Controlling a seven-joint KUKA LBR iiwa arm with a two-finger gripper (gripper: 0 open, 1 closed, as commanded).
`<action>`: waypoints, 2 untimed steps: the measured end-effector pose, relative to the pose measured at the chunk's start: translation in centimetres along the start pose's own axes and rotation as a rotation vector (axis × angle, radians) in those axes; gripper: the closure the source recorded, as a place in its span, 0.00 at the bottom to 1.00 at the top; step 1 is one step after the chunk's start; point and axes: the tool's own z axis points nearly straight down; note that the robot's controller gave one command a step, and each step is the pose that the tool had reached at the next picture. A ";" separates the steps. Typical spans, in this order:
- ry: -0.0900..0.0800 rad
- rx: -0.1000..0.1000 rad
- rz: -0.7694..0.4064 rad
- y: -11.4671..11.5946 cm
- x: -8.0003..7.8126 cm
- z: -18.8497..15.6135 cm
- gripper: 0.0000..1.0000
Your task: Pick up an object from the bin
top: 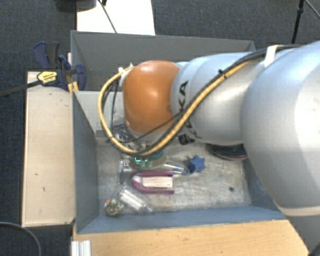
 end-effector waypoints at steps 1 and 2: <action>-0.005 0.004 -0.070 -9.9 -1.6 2.3 0.00; -0.022 -0.004 -0.207 -9.5 -2.4 4.7 0.00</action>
Offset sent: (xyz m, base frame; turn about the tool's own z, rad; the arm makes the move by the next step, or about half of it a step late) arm 0.0149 -0.0921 -0.0223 -0.0773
